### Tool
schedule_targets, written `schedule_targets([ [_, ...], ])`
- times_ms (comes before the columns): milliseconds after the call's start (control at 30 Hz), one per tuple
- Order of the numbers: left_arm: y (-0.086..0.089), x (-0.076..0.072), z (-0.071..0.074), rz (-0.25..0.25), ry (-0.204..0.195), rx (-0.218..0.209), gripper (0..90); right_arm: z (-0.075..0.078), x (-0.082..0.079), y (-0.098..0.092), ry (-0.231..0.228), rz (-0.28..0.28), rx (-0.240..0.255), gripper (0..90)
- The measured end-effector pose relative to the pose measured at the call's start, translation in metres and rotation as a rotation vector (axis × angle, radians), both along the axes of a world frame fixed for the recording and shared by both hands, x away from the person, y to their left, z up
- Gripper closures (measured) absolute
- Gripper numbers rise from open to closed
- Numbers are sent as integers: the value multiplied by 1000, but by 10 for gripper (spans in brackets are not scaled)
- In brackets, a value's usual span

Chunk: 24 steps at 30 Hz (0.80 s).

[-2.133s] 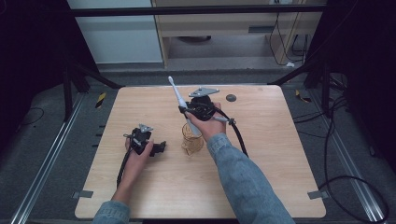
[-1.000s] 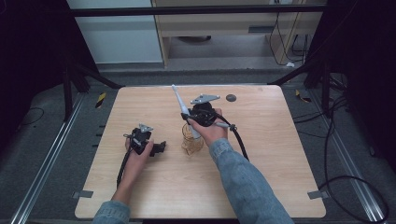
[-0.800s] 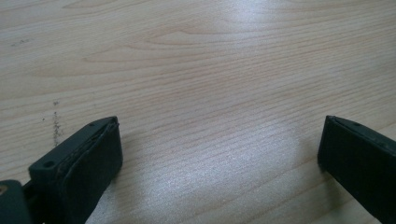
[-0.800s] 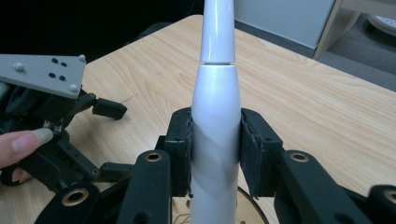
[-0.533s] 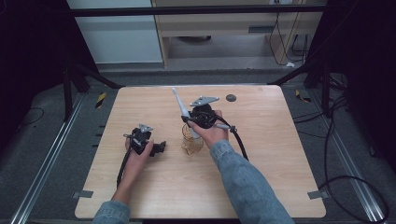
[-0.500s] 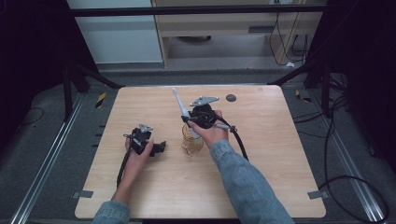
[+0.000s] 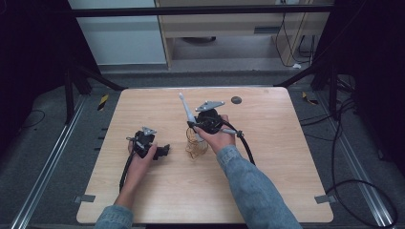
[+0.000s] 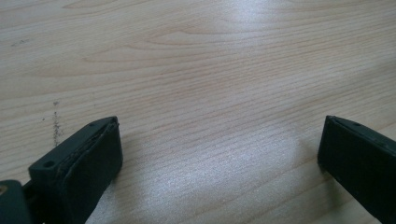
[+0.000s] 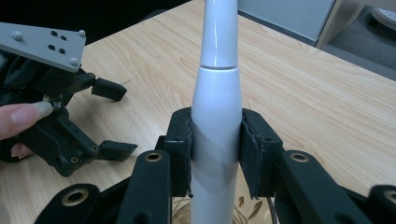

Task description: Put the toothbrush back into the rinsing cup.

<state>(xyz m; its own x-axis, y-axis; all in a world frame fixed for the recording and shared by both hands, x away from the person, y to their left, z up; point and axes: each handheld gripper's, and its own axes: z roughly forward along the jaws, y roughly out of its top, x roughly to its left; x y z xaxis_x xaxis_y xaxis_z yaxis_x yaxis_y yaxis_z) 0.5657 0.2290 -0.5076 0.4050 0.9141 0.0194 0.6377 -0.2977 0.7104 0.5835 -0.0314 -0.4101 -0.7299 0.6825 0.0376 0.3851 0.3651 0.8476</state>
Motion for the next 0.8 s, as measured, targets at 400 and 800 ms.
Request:
schedule_targets([
  [400, 0, 0, 0, 0, 0, 0, 0, -3, -4, -4, 0, 8, -19, 665],
  [800, 0, 0, 0, 0, 0, 0, 0, -7, -8, -5, 3, 17, -37, 665],
])
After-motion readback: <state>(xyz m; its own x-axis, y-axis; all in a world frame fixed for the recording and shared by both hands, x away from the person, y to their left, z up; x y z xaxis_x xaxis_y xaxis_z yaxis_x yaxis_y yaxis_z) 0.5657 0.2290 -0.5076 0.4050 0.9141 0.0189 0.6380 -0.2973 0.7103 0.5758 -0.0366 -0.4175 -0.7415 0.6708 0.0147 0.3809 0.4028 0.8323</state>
